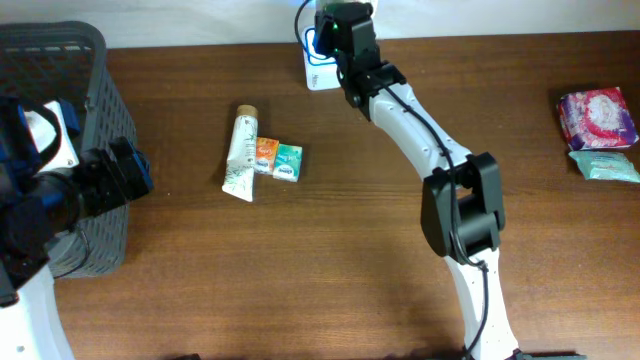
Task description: Scan the item barcode
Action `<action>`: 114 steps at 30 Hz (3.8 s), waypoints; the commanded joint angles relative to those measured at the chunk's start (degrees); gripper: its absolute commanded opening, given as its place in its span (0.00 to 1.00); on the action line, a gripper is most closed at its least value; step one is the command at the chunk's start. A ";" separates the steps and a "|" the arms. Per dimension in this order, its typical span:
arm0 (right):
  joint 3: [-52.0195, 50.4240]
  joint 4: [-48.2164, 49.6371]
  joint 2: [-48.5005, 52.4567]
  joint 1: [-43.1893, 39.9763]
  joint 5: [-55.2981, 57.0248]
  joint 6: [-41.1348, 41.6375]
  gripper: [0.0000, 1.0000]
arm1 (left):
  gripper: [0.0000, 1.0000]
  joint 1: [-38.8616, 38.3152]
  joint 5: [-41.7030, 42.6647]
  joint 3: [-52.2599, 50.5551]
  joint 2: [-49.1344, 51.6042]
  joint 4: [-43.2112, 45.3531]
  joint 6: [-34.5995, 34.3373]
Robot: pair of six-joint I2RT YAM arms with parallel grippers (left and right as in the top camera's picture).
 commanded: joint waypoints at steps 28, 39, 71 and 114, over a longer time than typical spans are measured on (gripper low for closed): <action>0.55 -64.92 -15.78 -44.46 -17.44 4.26 0.61 | 0.99 0.28 0.00 -0.02 -0.09 0.07 -0.55; -2.38 -64.85 -7.67 -54.60 -17.38 3.50 0.98 | 0.99 0.28 0.00 -0.02 -0.09 0.07 -0.55; 2.03 -70.36 -17.29 -4.26 -27.89 -15.13 0.99 | 0.99 0.28 0.00 -0.02 -0.09 0.07 -0.55; 2.01 -53.59 3.39 12.07 -14.60 4.37 0.04 | 0.99 0.28 -0.02 -0.02 -0.09 0.07 -0.55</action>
